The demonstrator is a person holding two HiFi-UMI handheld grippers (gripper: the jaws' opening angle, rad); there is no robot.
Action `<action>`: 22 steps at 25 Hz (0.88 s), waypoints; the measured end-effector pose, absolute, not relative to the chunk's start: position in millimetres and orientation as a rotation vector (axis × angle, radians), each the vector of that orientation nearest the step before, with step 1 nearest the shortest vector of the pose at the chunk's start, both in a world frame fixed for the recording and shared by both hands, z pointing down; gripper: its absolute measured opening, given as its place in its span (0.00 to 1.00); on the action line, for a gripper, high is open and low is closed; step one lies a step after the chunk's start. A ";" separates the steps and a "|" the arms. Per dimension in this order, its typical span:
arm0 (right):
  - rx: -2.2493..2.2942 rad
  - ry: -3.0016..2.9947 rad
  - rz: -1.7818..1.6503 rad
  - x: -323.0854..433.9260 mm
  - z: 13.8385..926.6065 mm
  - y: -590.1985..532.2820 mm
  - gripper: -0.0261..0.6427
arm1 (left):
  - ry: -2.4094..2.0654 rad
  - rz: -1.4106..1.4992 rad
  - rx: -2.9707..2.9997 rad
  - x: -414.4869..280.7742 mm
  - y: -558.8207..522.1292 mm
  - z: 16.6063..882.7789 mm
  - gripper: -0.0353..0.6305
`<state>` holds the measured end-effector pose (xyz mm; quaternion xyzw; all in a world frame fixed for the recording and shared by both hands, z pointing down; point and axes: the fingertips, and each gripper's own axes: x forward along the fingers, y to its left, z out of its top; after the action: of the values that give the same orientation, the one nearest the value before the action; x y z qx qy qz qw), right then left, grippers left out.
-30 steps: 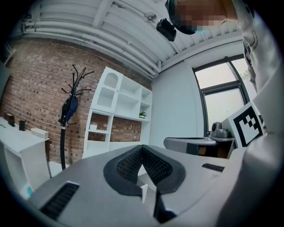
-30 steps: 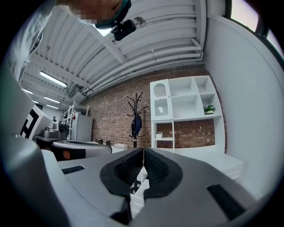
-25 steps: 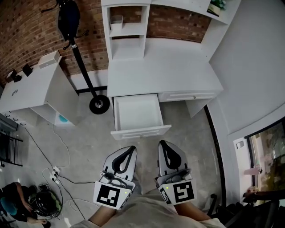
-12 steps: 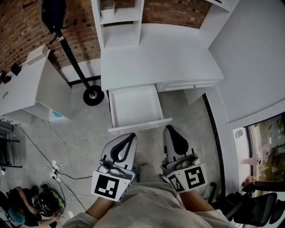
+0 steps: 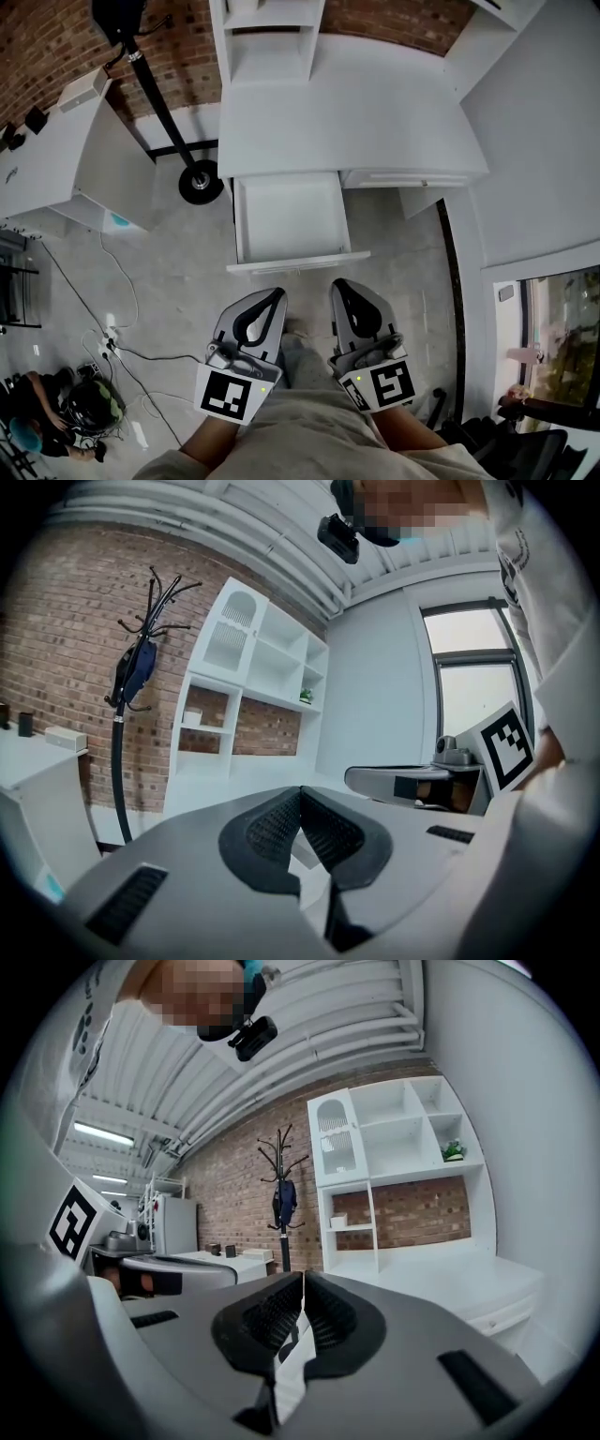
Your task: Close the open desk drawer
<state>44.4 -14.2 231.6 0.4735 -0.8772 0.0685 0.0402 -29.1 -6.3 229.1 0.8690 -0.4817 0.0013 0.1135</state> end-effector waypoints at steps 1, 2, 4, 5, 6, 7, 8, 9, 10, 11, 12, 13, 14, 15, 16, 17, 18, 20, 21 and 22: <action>1.436 -2.686 0.217 42.5 238.0 -14.4 0.08 | -1.413 0.009 2.545 -29.0 -5.9 234.5 0.08; 1.425 -2.684 0.223 40.7 244.4 -15.0 0.08 | -1.413 0.013 2.543 -29.0 -5.7 240.0 0.08; 1.406 -2.674 0.226 37.3 258.3 -17.0 0.08 | -1.411 0.019 2.539 -29.4 -5.9 251.8 0.08; 1.398 -2.667 0.227 35.9 265.7 -18.0 0.08 | -1.409 0.021 2.538 -29.4 -6.3 257.8 0.08; 1.391 -2.660 0.228 34.7 272.5 -19.1 0.08 | -1.407 0.021 2.536 -29.3 -7.0 263.5 0.08; 1.384 -2.655 0.228 33.7 278.6 -20.6 0.08 | -1.406 0.022 2.535 -29.1 -8.1 269.0 0.08; 1.378 -2.652 0.226 32.7 284.2 -22.4 0.09 | -1.406 0.023 2.534 -28.8 -9.7 274.7 0.08; 1.371 -2.650 0.223 31.9 289.6 -24.6 0.08 | -1.409 0.026 2.537 -28.4 -11.8 280.9 0.08; 1.364 -2.648 0.219 31.5 295.3 -26.8 0.08 | -1.415 0.028 2.542 -27.5 -14.2 287.6 0.08; 1.358 -2.643 0.215 31.4 301.3 -28.7 0.08 | -1.421 0.031 2.549 -26.0 -16.5 294.6 0.08; 1.351 -2.635 0.213 31.5 307.3 -30.4 0.08 | -1.424 0.033 2.552 -24.4 -18.6 301.7 0.08; 1.345 -2.627 0.211 31.3 313.1 -32.1 0.08 | -1.420 0.033 2.551 -23.2 -20.5 308.2 0.08; 1.337 -2.622 0.205 30.5 318.5 -34.0 0.08 | -1.413 0.032 2.549 -22.6 -22.5 314.1 0.08; 1.329 -2.619 0.196 29.3 323.7 -36.0 0.08 | -1.405 0.032 2.547 -22.6 -24.5 319.5 0.08; 1.322 -2.617 0.187 28.0 328.9 -37.9 0.08 | -1.401 0.033 2.545 -23.0 -26.5 324.8 0.08; 1.318 -2.616 0.178 26.6 334.0 -39.7 0.08 | -1.398 0.036 2.542 -23.8 -28.1 330.2 0.08; 1.324 -2.620 0.171 25.2 338.1 -41.9 0.08 | -1.397 0.038 2.540 -24.6 -29.5 335.6 0.08; 1.370 -2.650 0.174 22.1 341.3 -49.1 0.08 | -1.399 0.034 2.532 -25.7 -32.3 346.4 0.08; 1.389 -2.663 0.180 20.9 343.4 -52.3 0.08 | -1.398 0.033 2.530 -25.8 -33.6 351.9 0.08; 1.395 -2.667 0.185 20.2 347.5 -54.0 0.08 | -1.395 0.036 2.528 -25.6 -34.6 357.4 0.08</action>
<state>20.2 -54.0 347.5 0.4616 -0.8827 0.0612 0.0628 -25.6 -34.6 357.4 0.8684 -0.4792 0.0122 0.1265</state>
